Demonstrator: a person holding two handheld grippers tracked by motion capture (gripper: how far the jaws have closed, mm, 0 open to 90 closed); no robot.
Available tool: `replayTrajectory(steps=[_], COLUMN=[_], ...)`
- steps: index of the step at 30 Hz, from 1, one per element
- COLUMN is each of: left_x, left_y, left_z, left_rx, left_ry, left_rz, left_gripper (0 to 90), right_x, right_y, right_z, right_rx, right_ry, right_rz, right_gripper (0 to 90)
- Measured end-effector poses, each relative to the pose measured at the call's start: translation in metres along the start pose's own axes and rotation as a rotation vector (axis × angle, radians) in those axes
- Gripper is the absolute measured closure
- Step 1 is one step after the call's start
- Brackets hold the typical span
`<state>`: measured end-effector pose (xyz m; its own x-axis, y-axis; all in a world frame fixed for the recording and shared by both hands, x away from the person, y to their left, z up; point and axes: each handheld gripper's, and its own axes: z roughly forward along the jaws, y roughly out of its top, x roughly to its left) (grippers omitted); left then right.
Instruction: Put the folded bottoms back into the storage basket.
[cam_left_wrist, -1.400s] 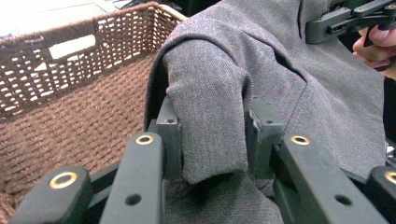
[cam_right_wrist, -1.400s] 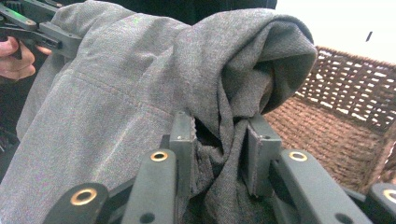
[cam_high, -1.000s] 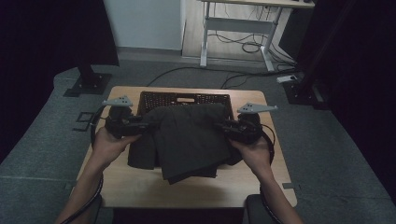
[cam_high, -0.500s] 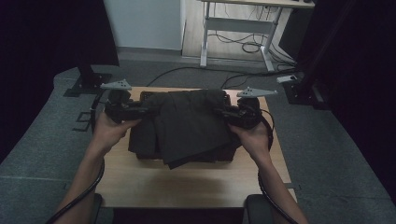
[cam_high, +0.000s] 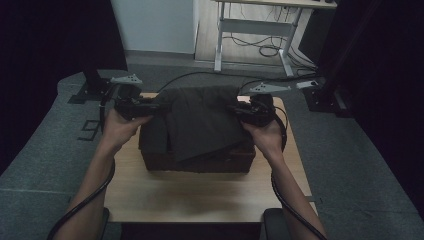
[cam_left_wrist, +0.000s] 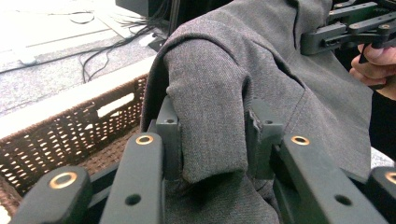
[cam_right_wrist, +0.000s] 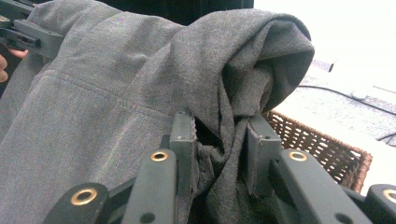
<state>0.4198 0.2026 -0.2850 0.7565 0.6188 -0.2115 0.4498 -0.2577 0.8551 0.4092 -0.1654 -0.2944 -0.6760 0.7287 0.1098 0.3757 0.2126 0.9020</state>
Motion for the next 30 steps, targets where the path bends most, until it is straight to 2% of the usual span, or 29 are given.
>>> replayTrajectory(steps=[9,16,30], left_x=[0.019,0.029,0.054], left_y=[0.006,0.006,-0.005], left_z=[0.014,0.022,0.048], left_rx=[0.001,0.000,-0.013], left_ry=[0.028,0.048,0.088], left_rz=[-0.009,-0.009,-0.042], left_gripper=[64.2,64.2,64.2], right_x=[-0.011,-0.017,-0.029], right_y=[0.006,0.006,-0.001], right_z=[0.019,0.032,0.064], right_rx=[0.002,0.005,0.024], right_ry=[-0.034,-0.055,-0.110], right_rz=[-0.009,-0.010,-0.009], right_gripper=[69.0,69.0,69.2])
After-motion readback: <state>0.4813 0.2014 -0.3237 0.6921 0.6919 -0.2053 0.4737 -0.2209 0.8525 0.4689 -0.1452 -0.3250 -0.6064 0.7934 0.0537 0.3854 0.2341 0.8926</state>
